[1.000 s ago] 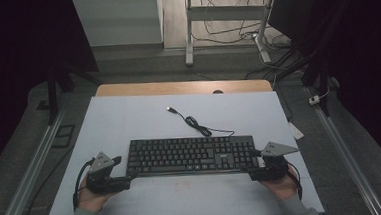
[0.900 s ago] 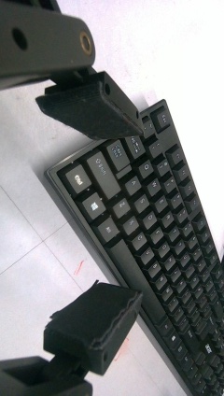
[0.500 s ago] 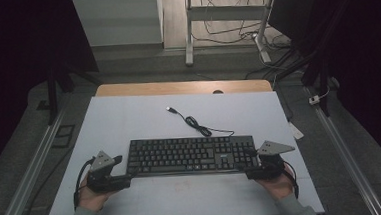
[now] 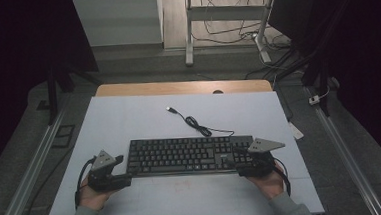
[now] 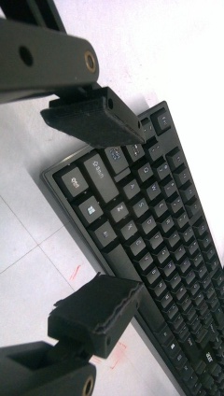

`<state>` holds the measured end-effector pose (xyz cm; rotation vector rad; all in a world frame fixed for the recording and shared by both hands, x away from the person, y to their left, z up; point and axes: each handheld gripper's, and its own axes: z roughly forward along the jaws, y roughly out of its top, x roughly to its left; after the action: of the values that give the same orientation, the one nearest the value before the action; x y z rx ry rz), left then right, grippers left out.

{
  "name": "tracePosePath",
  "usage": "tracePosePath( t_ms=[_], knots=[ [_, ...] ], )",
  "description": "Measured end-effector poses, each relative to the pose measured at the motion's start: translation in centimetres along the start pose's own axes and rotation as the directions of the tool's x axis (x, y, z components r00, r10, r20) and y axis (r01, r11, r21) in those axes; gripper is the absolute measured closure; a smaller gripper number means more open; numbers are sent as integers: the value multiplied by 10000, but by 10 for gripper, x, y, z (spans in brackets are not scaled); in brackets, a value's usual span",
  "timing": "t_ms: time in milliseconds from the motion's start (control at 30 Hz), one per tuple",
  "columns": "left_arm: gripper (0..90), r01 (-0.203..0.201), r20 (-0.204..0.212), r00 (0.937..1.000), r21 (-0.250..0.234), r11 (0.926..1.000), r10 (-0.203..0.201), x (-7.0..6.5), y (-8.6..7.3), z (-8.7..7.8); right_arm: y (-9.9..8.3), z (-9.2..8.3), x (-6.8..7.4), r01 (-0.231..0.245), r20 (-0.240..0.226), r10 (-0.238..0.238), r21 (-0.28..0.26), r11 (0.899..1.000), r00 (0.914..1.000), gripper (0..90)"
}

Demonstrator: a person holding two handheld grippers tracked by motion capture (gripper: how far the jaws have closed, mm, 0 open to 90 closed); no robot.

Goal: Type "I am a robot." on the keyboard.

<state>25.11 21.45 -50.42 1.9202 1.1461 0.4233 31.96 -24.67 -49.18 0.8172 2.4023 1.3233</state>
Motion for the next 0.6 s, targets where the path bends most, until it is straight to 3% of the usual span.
tracePosePath(
  t_ms=[233,600],
  knots=[
    [267,22,-8,10000,33,10000,-22,0,0,1,7,13,11,260,-346,-259,19,9997,9991,563],
    [304,50,-62,10000,105,9999,-49,-1,0,2,15,24,21,539,-510,-530,174,9984,9973,849]
  ],
)
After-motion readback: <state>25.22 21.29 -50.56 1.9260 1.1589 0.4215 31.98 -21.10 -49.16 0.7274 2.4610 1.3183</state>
